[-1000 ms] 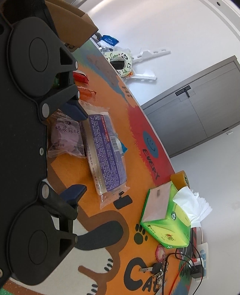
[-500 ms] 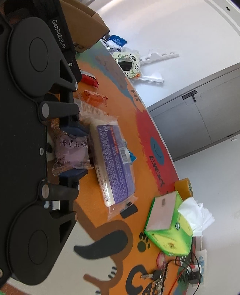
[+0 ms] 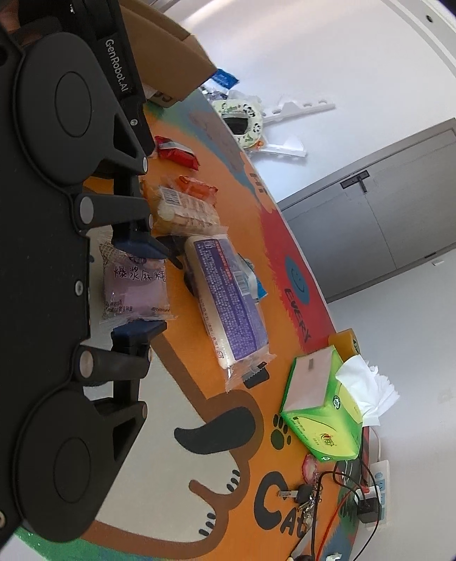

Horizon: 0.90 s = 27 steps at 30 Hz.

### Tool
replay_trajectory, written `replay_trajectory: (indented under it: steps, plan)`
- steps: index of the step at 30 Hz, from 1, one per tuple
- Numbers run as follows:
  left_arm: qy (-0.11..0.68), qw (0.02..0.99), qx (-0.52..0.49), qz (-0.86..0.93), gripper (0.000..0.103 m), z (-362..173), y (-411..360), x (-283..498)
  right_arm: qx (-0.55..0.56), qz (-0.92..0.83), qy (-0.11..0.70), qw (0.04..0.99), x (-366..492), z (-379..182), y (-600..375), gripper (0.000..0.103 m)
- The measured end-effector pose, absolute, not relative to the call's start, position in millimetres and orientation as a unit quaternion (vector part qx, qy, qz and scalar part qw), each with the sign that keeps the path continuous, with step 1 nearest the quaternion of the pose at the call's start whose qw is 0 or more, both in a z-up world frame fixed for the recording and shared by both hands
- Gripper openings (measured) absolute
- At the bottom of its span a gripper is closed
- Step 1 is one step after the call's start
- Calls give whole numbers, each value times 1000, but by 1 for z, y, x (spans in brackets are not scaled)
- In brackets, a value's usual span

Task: Organize snacks
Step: 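Carry both snacks over the cardboard box and open the left tool to drop the chip bag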

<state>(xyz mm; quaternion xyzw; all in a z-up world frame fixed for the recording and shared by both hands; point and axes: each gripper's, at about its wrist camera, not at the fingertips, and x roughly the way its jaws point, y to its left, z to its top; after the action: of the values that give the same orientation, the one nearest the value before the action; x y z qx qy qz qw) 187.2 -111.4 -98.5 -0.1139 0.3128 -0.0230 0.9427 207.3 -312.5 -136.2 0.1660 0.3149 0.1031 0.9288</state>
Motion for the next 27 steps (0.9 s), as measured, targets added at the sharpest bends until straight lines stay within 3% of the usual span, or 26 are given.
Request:
replay_trajectory:
  steps: [2,5,7,12,14,15,17,27]
  plan:
    - [315,942,-112,-25,28,-101,-113,188,164,100,313,930,206,-137,-312,43]
    - [323,940,-103,-32,37,-104,-117,189,149,92,310,935,205,-137,-309,59]
    - [345,933,-104,-27,42,-110,-118,193,144,90,311,935,205,-137,-308,59]
    - [335,938,-92,-21,42,-115,-122,189,132,90,307,938,203,-139,-305,59]
    - [333,938,-95,-21,39,-115,-121,188,124,92,305,940,203,-140,-301,57]
    - [332,938,-96,-22,38,-114,-120,187,123,95,307,939,203,-140,-301,46]
    - [331,938,-98,-21,36,-113,-120,186,126,101,307,938,203,-139,-301,41]
    - [291,951,-106,-23,36,-86,-114,173,153,113,275,943,192,-117,-304,38]
